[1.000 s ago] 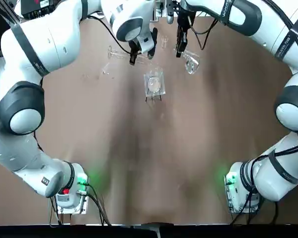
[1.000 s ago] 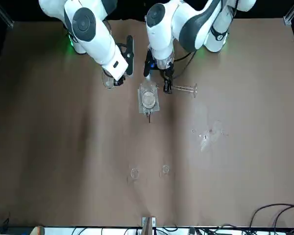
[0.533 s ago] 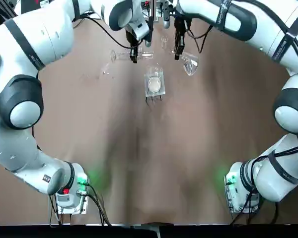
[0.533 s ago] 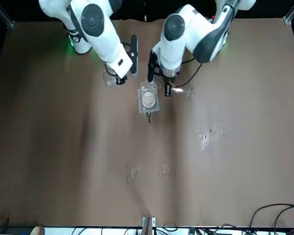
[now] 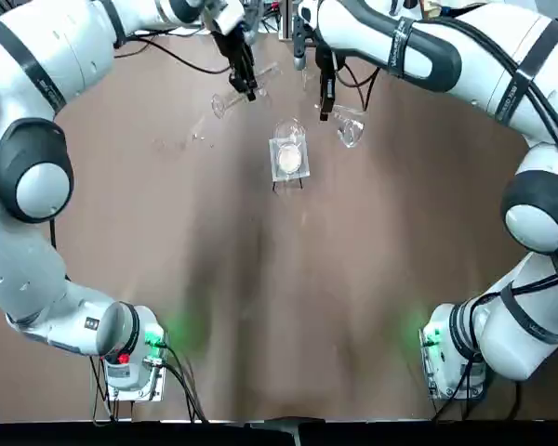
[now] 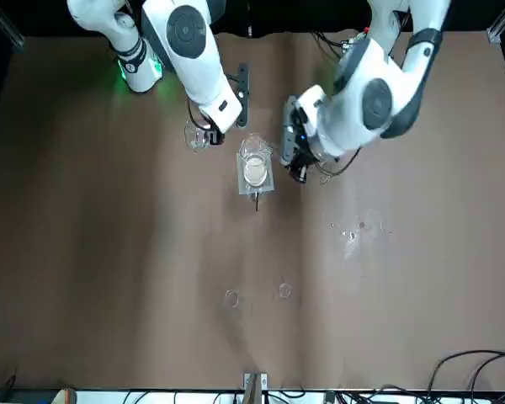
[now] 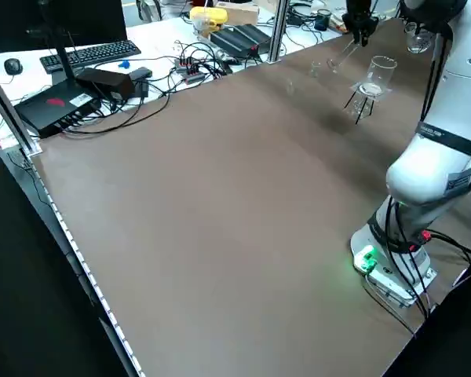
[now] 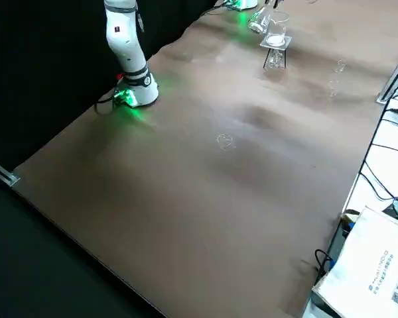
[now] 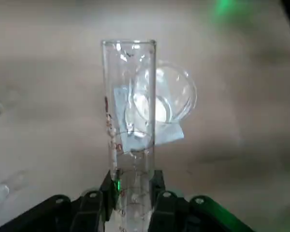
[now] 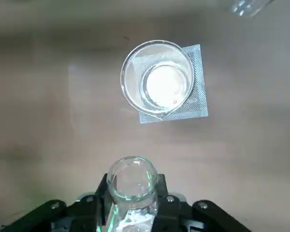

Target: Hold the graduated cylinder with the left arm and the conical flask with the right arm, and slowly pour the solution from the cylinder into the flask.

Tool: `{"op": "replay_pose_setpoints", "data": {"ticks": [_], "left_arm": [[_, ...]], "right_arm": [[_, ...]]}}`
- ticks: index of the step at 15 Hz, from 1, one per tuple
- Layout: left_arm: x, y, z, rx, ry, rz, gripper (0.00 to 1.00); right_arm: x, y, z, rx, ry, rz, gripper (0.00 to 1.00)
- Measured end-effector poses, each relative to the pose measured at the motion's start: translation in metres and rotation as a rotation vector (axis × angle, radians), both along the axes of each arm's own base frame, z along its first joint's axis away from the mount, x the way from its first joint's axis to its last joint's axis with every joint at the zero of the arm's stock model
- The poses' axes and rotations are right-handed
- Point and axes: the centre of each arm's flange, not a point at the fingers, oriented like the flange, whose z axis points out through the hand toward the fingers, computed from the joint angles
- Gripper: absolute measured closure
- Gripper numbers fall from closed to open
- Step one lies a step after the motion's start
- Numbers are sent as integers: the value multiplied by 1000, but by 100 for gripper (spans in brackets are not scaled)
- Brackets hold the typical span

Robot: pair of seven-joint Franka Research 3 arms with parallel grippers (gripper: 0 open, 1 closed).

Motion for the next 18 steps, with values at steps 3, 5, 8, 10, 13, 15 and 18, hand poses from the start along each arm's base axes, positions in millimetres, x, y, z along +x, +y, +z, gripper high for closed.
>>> {"op": "replay_pose_setpoints", "data": {"ticks": [3,5,8,10,13,15,18], "left_arm": [[25,42,-2,-170,41,-9,66],[41,73,-16,-269,64,-27,66],[65,120,-52,-396,94,-45,66],[77,148,-78,-460,91,-58,66],[89,186,-112,-532,92,-71,66],[95,214,-131,-592,91,-48,66],[103,262,-156,-678,71,-12,66]], "right_arm": [[-1,4,0,-6,-11,6,61],[0,5,1,-6,-14,1,61],[1,6,2,-6,-17,-5,61],[0,10,0,-8,-18,-1,61],[-1,16,-6,-26,-23,5,61],[-5,21,-8,-42,-35,12,61],[-8,25,-9,-55,-43,18,61]]}}
